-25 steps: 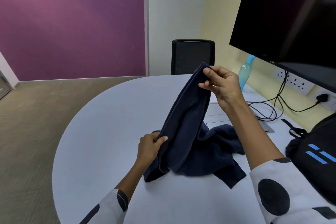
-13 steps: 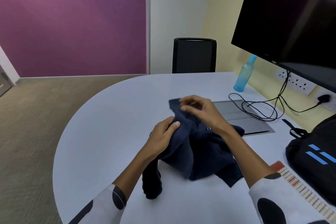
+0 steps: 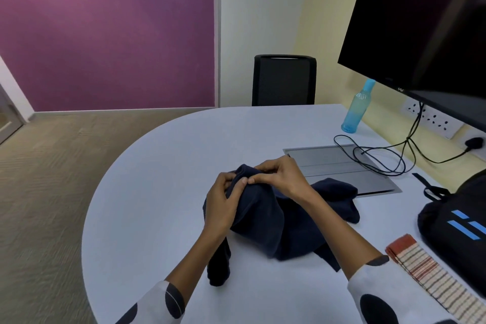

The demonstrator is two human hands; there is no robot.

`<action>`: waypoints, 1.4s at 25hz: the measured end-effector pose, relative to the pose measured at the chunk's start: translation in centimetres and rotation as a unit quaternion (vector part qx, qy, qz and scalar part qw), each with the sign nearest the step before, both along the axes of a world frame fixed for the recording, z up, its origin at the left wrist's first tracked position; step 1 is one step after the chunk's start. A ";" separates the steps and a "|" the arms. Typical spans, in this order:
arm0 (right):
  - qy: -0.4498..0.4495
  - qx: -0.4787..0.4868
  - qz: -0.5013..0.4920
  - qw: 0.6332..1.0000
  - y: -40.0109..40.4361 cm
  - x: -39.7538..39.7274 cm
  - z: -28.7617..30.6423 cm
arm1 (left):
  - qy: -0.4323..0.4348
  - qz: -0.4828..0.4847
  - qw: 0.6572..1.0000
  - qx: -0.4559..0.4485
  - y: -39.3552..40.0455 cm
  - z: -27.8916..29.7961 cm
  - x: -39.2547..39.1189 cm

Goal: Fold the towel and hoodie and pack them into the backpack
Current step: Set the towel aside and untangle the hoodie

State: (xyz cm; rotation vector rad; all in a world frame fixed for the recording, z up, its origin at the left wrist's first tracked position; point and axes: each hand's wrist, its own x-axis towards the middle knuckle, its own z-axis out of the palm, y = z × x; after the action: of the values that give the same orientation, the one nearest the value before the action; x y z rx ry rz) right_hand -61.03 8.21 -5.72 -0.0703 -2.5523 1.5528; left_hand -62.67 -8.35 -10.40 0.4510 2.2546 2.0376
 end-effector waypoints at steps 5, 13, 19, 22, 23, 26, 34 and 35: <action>0.049 -0.049 -0.064 0.996 1.2 -0.7 2.3 | 0.026 0.037 0.984 -0.175 -1.8 -5.5 2.3; 0.105 -0.056 -0.212 0.970 6.0 -2.5 4.2 | 0.050 0.121 0.966 -0.223 -4.7 -4.2 1.5; 0.065 0.056 -0.165 0.983 4.8 -2.9 2.5 | 0.007 -0.009 1.000 0.005 -1.9 1.9 1.9; 0.082 0.080 -0.142 0.983 3.6 -2.6 1.7 | -0.039 -0.018 0.998 0.040 -0.9 3.0 1.0; 0.107 0.094 -0.130 0.981 3.0 -2.4 1.4 | -0.070 -0.018 0.996 0.053 -0.6 3.4 0.8; 0.154 0.093 -0.104 0.978 1.1 -0.8 0.8 | -0.098 -0.019 0.991 0.090 0.0 4.7 -0.1; 0.115 -0.015 -0.088 0.989 -1.0 1.5 -0.1 | -0.125 -0.015 0.970 0.208 1.2 10.9 -1.0; 0.122 0.030 -0.121 0.985 -1.0 1.2 -0.1 | -0.129 -0.020 0.969 0.211 1.4 11.2 -0.9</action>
State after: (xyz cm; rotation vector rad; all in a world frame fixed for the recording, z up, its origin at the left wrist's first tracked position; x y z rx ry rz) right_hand -59.86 7.18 -5.78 -0.1645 -2.3012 1.3073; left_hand -63.54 -6.90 0.77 0.2313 1.6547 2.3947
